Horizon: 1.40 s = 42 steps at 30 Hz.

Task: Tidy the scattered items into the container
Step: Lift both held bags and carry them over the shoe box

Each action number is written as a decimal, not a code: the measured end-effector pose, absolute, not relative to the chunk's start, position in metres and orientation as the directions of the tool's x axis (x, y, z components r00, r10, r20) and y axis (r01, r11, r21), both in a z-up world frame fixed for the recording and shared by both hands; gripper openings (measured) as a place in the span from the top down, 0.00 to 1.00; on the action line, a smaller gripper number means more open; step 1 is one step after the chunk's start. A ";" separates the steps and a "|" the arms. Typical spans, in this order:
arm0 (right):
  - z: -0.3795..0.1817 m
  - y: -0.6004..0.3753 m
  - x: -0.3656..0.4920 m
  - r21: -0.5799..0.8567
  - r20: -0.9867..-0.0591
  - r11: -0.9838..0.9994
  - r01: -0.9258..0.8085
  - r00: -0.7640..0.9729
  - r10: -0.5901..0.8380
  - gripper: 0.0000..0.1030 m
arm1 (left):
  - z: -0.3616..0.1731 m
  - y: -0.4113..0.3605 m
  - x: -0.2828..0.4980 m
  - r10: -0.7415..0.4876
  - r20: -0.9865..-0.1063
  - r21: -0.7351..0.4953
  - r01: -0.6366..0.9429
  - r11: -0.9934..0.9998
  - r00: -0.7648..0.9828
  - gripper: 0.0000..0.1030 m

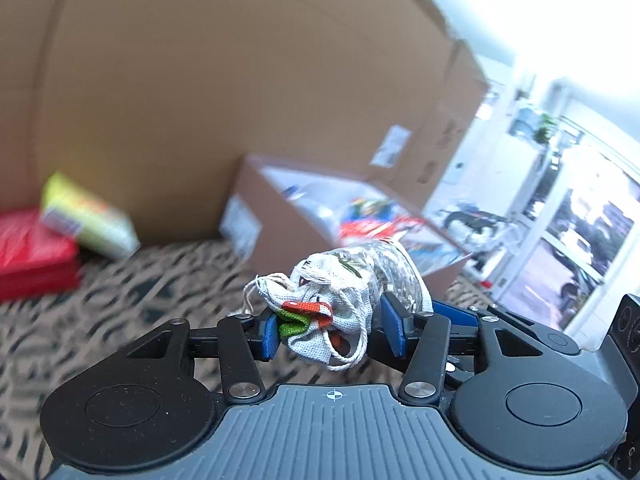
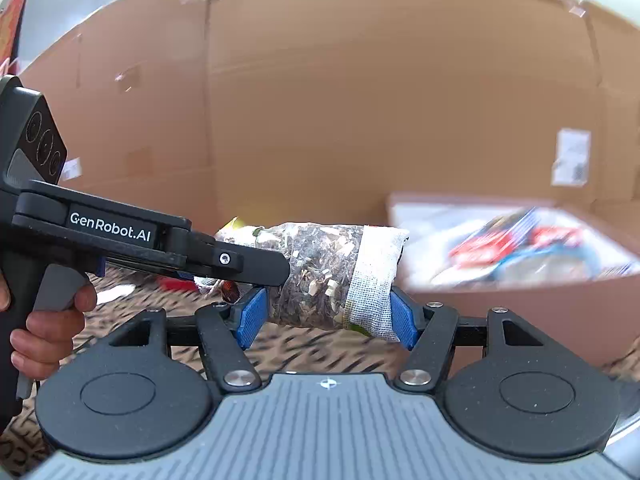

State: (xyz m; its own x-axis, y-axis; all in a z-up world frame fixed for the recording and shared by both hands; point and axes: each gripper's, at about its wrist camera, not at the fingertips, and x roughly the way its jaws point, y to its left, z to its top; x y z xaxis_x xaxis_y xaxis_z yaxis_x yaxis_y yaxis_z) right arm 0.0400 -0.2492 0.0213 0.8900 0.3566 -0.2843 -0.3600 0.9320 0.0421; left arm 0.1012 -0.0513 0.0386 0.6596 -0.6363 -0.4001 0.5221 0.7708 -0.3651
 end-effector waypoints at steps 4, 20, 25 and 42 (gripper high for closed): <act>0.046 -0.277 0.049 -0.004 -0.225 0.953 -0.302 0.929 0.294 0.33 | 0.061 -0.084 0.123 -0.684 -0.341 -0.344 0.592 0.729 0.645 0.50; 0.102 -0.380 0.142 -0.037 -0.142 0.980 -0.194 0.972 0.187 0.33 | 0.109 -0.182 0.230 -0.744 -0.250 -0.324 0.670 0.668 0.620 0.48; 0.097 -0.403 0.180 0.005 -0.183 0.981 -0.193 0.964 0.190 0.33 | 0.096 -0.204 0.269 -0.734 -0.277 -0.332 0.656 0.678 0.620 0.48; 0.061 -0.421 0.258 0.030 -0.369 0.977 -0.212 0.906 0.208 0.31 | 0.035 -0.220 0.350 -0.695 -0.404 -0.470 0.517 0.715 0.595 0.44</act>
State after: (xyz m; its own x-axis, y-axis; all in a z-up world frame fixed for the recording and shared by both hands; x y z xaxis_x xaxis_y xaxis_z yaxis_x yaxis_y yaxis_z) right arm 0.2581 -0.4212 0.0614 0.9060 0.2078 -0.3687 -0.2118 0.9769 0.0299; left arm 0.3500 -0.2195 0.0347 0.5945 -0.6952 -0.4041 0.5167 0.7153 -0.4705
